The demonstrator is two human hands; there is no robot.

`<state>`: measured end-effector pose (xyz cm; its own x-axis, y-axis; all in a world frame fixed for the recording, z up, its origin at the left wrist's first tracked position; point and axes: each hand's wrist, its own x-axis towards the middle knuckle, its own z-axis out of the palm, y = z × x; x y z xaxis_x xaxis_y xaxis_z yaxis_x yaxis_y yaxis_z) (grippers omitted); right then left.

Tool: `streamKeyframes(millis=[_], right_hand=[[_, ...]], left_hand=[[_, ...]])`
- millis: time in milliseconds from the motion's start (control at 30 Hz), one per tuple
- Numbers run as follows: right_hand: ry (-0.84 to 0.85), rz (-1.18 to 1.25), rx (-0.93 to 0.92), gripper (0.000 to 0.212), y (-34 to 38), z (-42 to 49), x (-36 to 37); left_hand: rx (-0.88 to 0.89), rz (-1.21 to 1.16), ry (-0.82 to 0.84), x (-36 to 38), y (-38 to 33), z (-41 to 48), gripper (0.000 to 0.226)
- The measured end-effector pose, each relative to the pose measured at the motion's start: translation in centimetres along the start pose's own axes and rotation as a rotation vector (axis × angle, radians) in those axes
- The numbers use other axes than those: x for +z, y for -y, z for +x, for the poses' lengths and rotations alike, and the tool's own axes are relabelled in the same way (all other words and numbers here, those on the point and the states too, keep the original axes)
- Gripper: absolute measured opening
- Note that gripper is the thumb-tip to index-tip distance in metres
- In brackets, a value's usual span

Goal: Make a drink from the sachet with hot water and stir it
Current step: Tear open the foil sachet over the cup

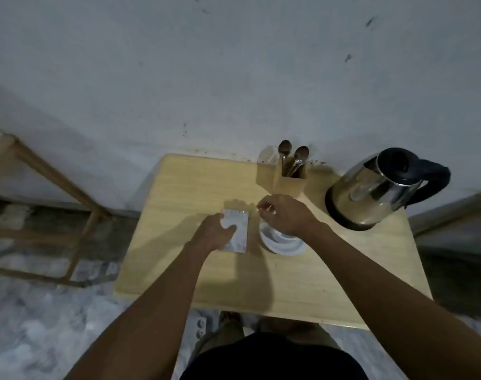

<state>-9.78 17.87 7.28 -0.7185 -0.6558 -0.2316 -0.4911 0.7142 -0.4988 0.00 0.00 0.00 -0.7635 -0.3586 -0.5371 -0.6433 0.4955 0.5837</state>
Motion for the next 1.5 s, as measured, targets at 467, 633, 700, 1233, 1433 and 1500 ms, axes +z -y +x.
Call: streamKeyframes(millis=[467,633,700,1233,1433,1500], right_hand=[[0.36,-0.234,0.096,0.044,-0.8,9.8,6.4],[0.356,-0.165,0.12,0.032,-1.0,11.0,8.8],[0.35,-0.125,0.13,0.021,-1.1,11.2,9.3],[0.109,0.449,-0.017,0.015,1.8,4.7,3.4],[-0.006,0.572,-0.05,0.011,2.9,1.9,1.8],[-0.026,0.58,-0.095,0.012,3.3,1.2,0.9]], left_hand=[[-0.087,0.18,-0.284,5.7,3.4,1.3,0.067],[-0.097,0.172,-0.313,6.1,3.6,1.2,0.067],[-0.098,0.166,-0.319,6.1,3.4,1.1,0.067],[0.132,-0.641,-0.167,-2.2,-0.3,-2.2,0.026],[0.222,-0.512,-0.104,-3.8,-1.5,-3.9,0.02],[0.253,-0.474,-0.04,-4.4,-1.8,-4.6,0.019]])
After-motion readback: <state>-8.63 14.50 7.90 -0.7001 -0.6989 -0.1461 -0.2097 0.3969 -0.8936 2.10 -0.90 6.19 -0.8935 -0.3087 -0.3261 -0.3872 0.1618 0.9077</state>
